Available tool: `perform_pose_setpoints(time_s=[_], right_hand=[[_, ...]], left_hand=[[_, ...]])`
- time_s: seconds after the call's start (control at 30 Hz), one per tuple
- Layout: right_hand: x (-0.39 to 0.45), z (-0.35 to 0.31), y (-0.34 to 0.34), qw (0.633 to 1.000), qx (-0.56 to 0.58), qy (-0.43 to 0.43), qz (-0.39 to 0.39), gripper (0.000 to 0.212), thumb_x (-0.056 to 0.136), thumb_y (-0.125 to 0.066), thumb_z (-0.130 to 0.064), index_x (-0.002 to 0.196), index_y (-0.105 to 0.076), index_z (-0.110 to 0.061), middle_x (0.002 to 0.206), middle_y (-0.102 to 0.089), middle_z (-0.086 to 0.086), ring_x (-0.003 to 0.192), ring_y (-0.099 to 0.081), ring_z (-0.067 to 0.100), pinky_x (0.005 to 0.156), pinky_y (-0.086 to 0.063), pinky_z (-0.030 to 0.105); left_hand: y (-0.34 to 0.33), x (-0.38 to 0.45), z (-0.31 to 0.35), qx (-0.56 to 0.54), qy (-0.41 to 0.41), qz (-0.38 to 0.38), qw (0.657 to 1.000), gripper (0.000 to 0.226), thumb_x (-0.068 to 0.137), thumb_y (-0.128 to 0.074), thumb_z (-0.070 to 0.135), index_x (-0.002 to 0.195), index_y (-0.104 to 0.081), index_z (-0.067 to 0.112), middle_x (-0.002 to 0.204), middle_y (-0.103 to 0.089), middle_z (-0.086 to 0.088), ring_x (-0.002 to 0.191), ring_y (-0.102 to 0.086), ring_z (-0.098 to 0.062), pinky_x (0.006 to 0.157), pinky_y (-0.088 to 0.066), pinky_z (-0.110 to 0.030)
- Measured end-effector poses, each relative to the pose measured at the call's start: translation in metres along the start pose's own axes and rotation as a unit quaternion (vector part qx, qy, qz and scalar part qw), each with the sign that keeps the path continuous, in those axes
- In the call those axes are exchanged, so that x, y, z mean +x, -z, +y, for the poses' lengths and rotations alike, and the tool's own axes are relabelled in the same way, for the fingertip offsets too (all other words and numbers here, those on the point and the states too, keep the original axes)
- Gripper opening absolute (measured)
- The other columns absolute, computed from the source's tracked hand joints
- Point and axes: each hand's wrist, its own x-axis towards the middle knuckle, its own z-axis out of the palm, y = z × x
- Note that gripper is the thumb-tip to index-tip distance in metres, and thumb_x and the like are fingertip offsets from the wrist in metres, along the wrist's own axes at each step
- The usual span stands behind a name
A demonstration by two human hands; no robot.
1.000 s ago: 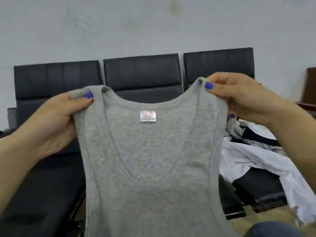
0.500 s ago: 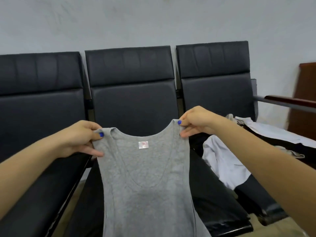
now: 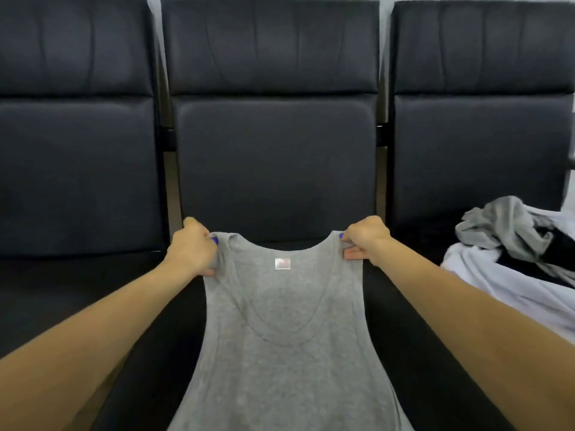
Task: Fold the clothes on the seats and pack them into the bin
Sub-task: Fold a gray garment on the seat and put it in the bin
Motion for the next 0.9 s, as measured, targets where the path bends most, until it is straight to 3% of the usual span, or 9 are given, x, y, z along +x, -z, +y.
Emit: perform_pose_setpoints(time_s=[0.1, 0.2, 0.27, 0.37, 0.5, 0.57, 0.67, 0.77, 0.9], right_hand=[[0.04, -0.003, -0.031, 0.994, -0.049, 0.058, 0.077, 0.015, 0.089, -0.059, -0.011, 0.1, -0.062, 0.0, 0.093, -0.064, 0.013, 0.086, -0.066, 0.032, 0.079, -0.057, 0.041], [0.072, -0.007, -0.06, 0.982, -0.089, 0.116, 0.117, 0.02, 0.093, -0.055, -0.015, 0.105, -0.064, -0.002, 0.119, -0.055, 0.015, 0.09, -0.057, 0.028, 0.074, -0.046, 0.033], [0.087, -0.005, -0.076, 0.974, -0.111, 0.141, 0.135, 0.019, 0.097, -0.051, -0.014, 0.109, -0.061, -0.004, 0.131, -0.041, 0.016, 0.078, -0.049, 0.021, 0.072, -0.039, 0.03], [0.101, 0.007, -0.095, 0.971, -0.137, 0.145, 0.135, 0.018, 0.098, -0.046, -0.011, 0.108, -0.06, -0.006, 0.13, -0.039, 0.016, 0.064, -0.041, 0.016, 0.069, -0.038, 0.029], [0.101, 0.023, -0.109, 0.948, -0.235, 0.206, 0.054, 0.023, 0.093, -0.046, -0.015, 0.111, -0.058, -0.01, 0.12, -0.056, 0.015, 0.094, -0.056, 0.03, 0.068, -0.043, 0.033], [0.095, 0.028, -0.11, 0.923, -0.308, 0.228, -0.023, 0.048, 0.093, -0.046, -0.021, 0.14, -0.041, -0.014, 0.131, -0.052, 0.012, 0.115, -0.051, 0.033, 0.081, -0.048, 0.036], [0.084, 0.03, -0.107, 0.882, -0.399, 0.238, -0.072, 0.05, 0.098, -0.041, -0.031, 0.145, -0.035, -0.017, 0.142, -0.044, 0.009, 0.13, -0.038, 0.03, 0.105, -0.032, 0.037], [0.072, 0.027, -0.099, 0.873, -0.422, 0.208, -0.126, 0.044, 0.1, -0.036, -0.039, 0.138, -0.044, -0.017, 0.143, -0.042, 0.01, 0.136, -0.03, 0.028, 0.108, -0.024, 0.036], [0.043, 0.014, -0.087, 0.849, -0.453, 0.245, -0.119, 0.04, 0.097, -0.043, -0.031, 0.134, -0.047, -0.017, 0.139, -0.046, 0.009, 0.127, -0.042, 0.029, 0.099, -0.036, 0.037]], left_hand=[[-0.028, 0.036, -0.003, 0.058, -0.054, 0.034, 0.996, 0.02, 0.096, -0.048, 0.011, 0.111, -0.044, 0.0, 0.104, -0.054, -0.019, 0.091, -0.059, -0.036, 0.078, -0.054, -0.049], [-0.053, 0.066, 0.0, 0.101, -0.088, 0.045, 0.99, 0.021, 0.096, -0.048, 0.013, 0.113, -0.044, 0.001, 0.097, -0.052, -0.015, 0.079, -0.055, -0.028, 0.06, -0.047, -0.038], [-0.066, 0.083, 0.001, 0.125, -0.092, 0.051, 0.987, 0.021, 0.097, -0.048, 0.015, 0.114, -0.044, 0.003, 0.097, -0.052, -0.014, 0.075, -0.052, -0.024, 0.053, -0.039, -0.031], [-0.079, 0.104, -0.007, 0.15, -0.1, 0.056, 0.982, 0.02, 0.097, -0.047, 0.016, 0.114, -0.044, 0.005, 0.1, -0.054, -0.017, 0.079, -0.053, -0.029, 0.06, -0.04, -0.036], [-0.086, 0.121, -0.025, 0.116, -0.112, -0.006, 0.987, 0.038, 0.094, -0.051, 0.01, 0.129, -0.038, 0.006, 0.12, -0.054, -0.018, 0.101, -0.056, -0.033, 0.079, -0.046, -0.038], [-0.085, 0.116, -0.033, 0.103, -0.14, -0.022, 0.985, 0.051, 0.092, -0.053, 0.004, 0.138, -0.033, 0.007, 0.138, -0.044, -0.016, 0.123, -0.046, -0.031, 0.093, -0.04, -0.032], [-0.071, 0.09, -0.038, 0.101, -0.213, -0.021, 0.972, 0.06, 0.091, -0.055, 0.002, 0.145, -0.03, 0.012, 0.151, -0.029, -0.007, 0.138, -0.029, -0.024, 0.109, -0.028, -0.028], [-0.041, 0.043, -0.041, 0.119, -0.278, -0.042, 0.952, 0.053, 0.092, -0.054, 0.003, 0.141, -0.038, 0.016, 0.145, -0.039, 0.0, 0.136, -0.034, -0.017, 0.105, -0.027, -0.021], [0.007, -0.048, -0.057, 0.216, -0.301, -0.125, 0.92, 0.041, 0.093, -0.054, 0.011, 0.128, -0.049, 0.03, 0.123, -0.053, 0.015, 0.116, -0.047, -0.004, 0.099, -0.038, -0.02]])
